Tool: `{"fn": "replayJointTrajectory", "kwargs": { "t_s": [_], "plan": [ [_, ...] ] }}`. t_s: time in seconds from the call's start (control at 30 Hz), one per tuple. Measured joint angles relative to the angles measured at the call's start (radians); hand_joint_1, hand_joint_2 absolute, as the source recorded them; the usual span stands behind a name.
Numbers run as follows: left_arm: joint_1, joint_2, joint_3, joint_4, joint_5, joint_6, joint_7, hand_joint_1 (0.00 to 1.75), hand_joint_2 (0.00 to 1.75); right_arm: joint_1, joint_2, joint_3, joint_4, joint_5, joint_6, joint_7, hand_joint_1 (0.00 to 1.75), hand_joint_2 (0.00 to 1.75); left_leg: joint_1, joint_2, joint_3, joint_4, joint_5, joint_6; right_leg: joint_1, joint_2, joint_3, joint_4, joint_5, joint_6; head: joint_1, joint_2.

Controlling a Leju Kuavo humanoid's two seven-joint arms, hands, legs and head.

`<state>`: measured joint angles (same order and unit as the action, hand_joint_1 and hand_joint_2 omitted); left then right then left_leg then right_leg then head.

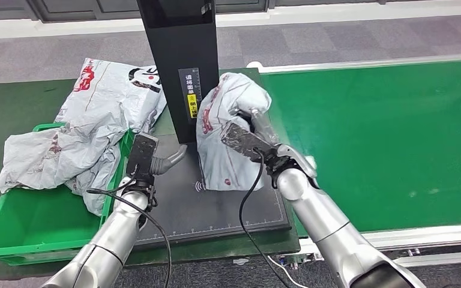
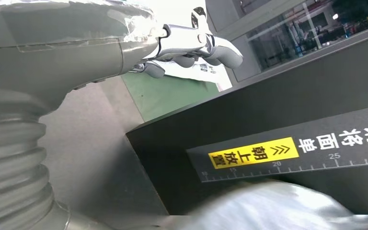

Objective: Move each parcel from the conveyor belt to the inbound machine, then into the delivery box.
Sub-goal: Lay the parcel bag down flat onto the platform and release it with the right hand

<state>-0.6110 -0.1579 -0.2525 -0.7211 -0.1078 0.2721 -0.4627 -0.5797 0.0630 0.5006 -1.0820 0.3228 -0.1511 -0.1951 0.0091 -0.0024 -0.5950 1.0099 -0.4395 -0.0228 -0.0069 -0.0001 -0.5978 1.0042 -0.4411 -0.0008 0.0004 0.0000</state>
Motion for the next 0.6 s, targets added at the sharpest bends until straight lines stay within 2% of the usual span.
{"fn": "replayJointTrajectory", "kwargs": {
  "t_s": [0.3, 0.33, 0.43, 0.47, 0.6],
  "plan": [
    [-0.004, 0.000, 0.000, 0.008, 0.012, -0.001, -0.003, 0.00, 1.75, -0.014, 0.021, 0.091, 0.147, -0.025, 0.005, -0.020, 1.75, 1.75, 0.000, 0.000, 0.000, 0.000, 0.000, 0.000, 0.000, 0.000, 0.000, 0.000, 0.000, 0.000, 0.000, 0.000],
    [-0.004, 0.000, 0.000, 0.008, 0.012, -0.001, -0.003, 0.00, 1.75, -0.017, 0.022, 0.096, 0.155, -0.026, 0.010, -0.016, 1.44, 1.75, 0.000, 0.000, 0.000, 0.000, 0.000, 0.000, 0.000, 0.000, 0.000, 0.000, 0.000, 0.000, 0.000, 0.000],
    [-0.005, 0.001, 0.000, 0.011, 0.014, -0.001, -0.005, 0.00, 1.75, -0.030, 0.030, 0.114, 0.203, -0.029, 0.046, 0.014, 0.14, 1.75, 0.000, 0.000, 0.000, 0.000, 0.000, 0.000, 0.000, 0.000, 0.000, 0.000, 0.000, 0.000, 0.000, 0.000],
    [-0.005, 0.001, 0.000, 0.012, 0.015, 0.000, -0.006, 0.00, 1.75, -0.036, 0.034, 0.123, 0.228, -0.023, 0.059, 0.027, 0.00, 1.75, 0.000, 0.000, 0.000, 0.000, 0.000, 0.000, 0.000, 0.000, 0.000, 0.000, 0.000, 0.000, 0.000, 0.000],
    [-0.010, 0.002, 0.000, 0.013, 0.021, 0.000, -0.003, 0.00, 1.75, -0.059, 0.048, 0.174, 0.366, 0.060, 0.115, 0.094, 0.00, 1.75, 0.000, 0.000, 0.000, 0.000, 0.000, 0.000, 0.000, 0.000, 0.000, 0.000, 0.000, 0.000, 0.000, 0.000]
  ]
}}
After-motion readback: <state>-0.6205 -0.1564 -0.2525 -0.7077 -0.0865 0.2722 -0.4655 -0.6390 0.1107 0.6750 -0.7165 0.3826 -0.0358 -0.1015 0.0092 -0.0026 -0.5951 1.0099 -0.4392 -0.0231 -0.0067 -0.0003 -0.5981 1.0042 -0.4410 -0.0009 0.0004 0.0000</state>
